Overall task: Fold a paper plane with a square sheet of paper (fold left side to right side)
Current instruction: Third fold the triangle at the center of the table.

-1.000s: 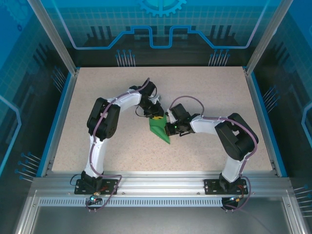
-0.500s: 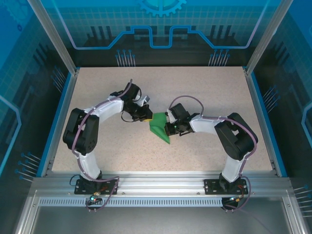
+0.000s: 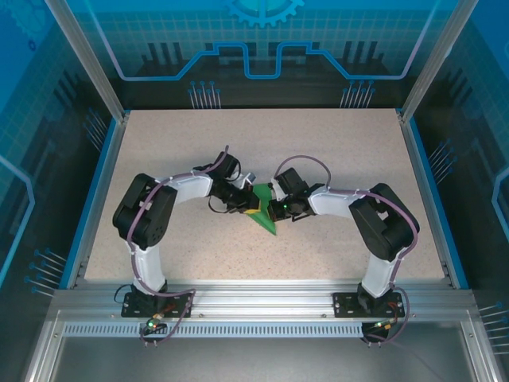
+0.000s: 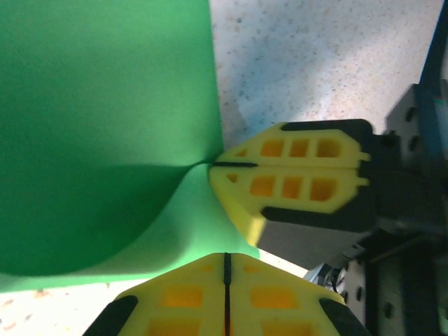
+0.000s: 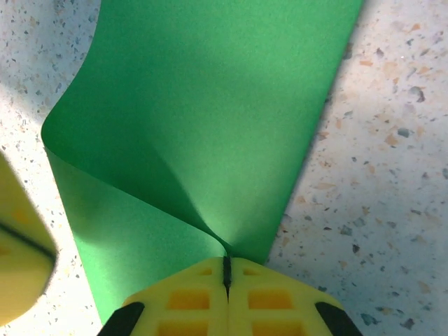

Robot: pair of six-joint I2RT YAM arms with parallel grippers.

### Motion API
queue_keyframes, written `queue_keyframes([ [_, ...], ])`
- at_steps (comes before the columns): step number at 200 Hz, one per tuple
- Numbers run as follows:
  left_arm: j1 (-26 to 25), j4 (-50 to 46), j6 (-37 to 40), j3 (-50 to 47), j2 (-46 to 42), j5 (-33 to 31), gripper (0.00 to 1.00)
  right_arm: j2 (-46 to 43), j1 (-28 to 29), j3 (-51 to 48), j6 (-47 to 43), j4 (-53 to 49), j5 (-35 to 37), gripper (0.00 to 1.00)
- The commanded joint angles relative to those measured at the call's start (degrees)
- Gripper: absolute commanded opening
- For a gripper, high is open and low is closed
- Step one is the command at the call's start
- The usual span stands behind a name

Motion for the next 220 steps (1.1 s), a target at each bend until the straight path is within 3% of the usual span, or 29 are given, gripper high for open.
queue_keyframes([
  [1,-0.29,0.56,-0.62,0.25,1.73,0.66,0.08,2.66,1.25,-0.23,-1.07,-5.39,-0.20,0.00],
  [220,-0.25,-1.59,0.46,-3.60,2.70,-4.26,0.07,3.57,1.18,0.38,-1.16,-6.20,0.80,0.00],
])
